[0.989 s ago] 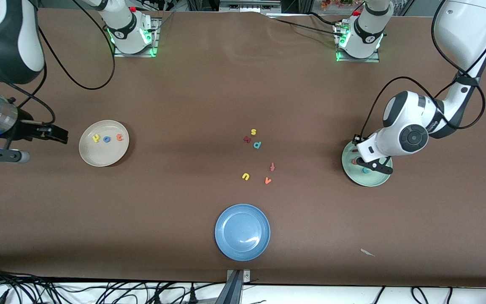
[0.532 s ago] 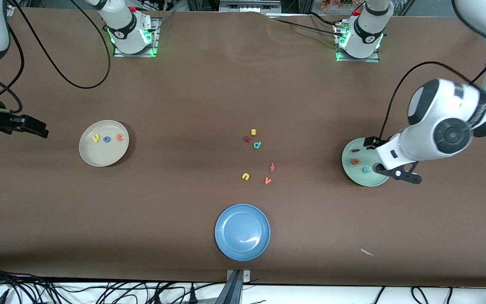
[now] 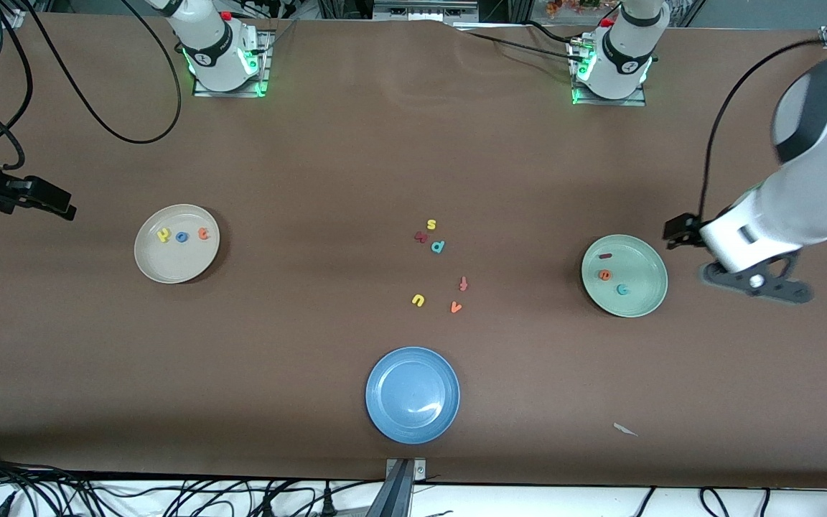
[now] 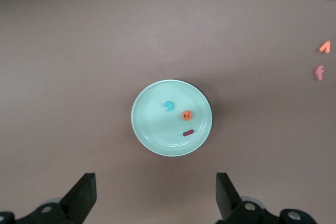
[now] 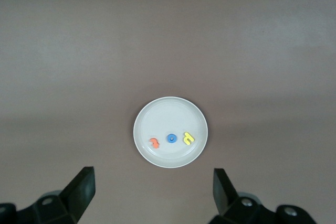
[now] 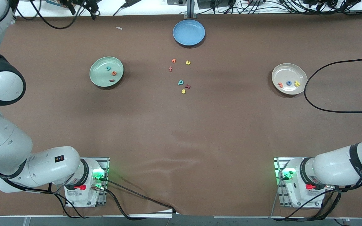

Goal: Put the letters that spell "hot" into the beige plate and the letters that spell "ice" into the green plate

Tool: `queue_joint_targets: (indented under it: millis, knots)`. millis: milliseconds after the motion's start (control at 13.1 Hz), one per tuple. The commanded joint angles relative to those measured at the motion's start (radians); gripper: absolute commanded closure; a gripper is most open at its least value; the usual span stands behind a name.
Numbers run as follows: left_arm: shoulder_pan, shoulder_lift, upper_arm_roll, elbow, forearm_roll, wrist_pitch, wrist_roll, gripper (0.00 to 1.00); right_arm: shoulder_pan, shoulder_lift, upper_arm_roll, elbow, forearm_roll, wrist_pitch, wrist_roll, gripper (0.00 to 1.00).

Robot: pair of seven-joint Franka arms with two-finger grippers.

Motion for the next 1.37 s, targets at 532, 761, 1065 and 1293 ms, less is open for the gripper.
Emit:
queue_joint_targets:
  millis: [532,761,1065,1293]
  knots:
    - [-0.324,-0.214,0.500,-0.065,-0.241,-0.034,-0.015,0.00,-0.014,-0.019,0.021,-0.019,0.003,0.012,0.013,0.00]
    - [-0.333,-0.380,0.508,-0.326,-0.233,0.125,-0.015,0.00,-0.014,-0.019,0.025,-0.021,0.003,0.006,0.013,0.00]
    - [-0.347,-0.370,0.507,-0.326,-0.247,0.118,-0.009,0.00,-0.003,-0.001,0.029,-0.030,0.017,0.012,0.040,0.01]
    - [-0.370,-0.373,0.508,-0.323,-0.252,0.094,-0.011,0.00,0.008,0.018,0.029,-0.055,0.030,0.072,0.038,0.01]
